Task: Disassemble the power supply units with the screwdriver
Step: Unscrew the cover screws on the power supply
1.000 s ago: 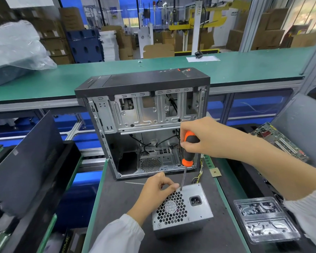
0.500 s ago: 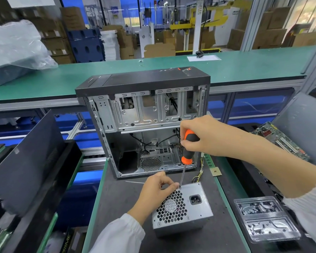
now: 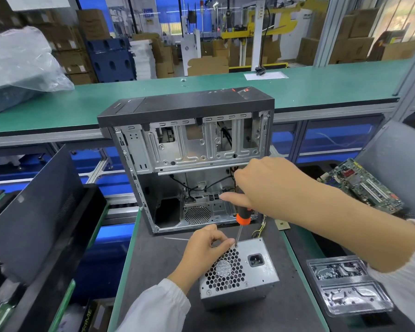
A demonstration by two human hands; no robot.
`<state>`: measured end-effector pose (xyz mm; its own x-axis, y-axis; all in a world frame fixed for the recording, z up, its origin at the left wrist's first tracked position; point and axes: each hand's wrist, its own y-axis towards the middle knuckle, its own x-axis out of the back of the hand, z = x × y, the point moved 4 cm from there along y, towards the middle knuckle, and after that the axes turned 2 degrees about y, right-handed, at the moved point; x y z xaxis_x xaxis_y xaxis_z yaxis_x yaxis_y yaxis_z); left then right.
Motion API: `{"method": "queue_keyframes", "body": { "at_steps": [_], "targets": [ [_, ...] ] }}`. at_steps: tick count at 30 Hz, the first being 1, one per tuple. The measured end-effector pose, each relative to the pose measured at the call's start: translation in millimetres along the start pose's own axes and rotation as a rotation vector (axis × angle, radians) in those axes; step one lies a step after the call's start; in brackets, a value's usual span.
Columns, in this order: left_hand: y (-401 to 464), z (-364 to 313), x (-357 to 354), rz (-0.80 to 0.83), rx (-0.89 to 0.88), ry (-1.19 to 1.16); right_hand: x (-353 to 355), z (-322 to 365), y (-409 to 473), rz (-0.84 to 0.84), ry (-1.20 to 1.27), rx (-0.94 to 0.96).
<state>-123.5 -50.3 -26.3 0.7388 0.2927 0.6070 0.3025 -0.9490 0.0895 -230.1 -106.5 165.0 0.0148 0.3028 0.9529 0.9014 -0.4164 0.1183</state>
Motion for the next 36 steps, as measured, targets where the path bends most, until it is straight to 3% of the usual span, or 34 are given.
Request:
{"method": "queue_keyframes", "body": {
  "at_steps": [3,8,13,17,19,22,25,31,36],
  "targets": [
    [-1,0,0,-0.001,0.004,-0.016,-2,-4,4,0.024,0.001,0.042],
    [-1,-1,1,-0.003,-0.017,-0.014,-1,-9,5,0.278,0.379,0.27],
    [-1,-7,6,0.096,-0.098,-0.082,3,-17,15,0.399,0.5,0.356],
    [-1,-14,11,0.124,-0.157,-0.137,0,-17,23,0.321,0.508,0.3],
    [1,-14,9,0.096,-0.125,-0.188,-3,-16,26,0.238,0.536,0.184],
    [4,-12,7,0.074,-0.106,-0.214,-5,-19,29,0.112,0.32,-0.034],
    [5,-10,6,0.078,-0.097,-0.211,-2,-18,31,0.061,0.163,-0.061],
    [9,-23,10,0.121,-0.158,-0.304,10,-21,24,0.396,0.273,0.192],
    [12,-35,12,0.074,-0.209,-0.357,15,-11,23,0.497,0.348,0.326]
  ]
}}
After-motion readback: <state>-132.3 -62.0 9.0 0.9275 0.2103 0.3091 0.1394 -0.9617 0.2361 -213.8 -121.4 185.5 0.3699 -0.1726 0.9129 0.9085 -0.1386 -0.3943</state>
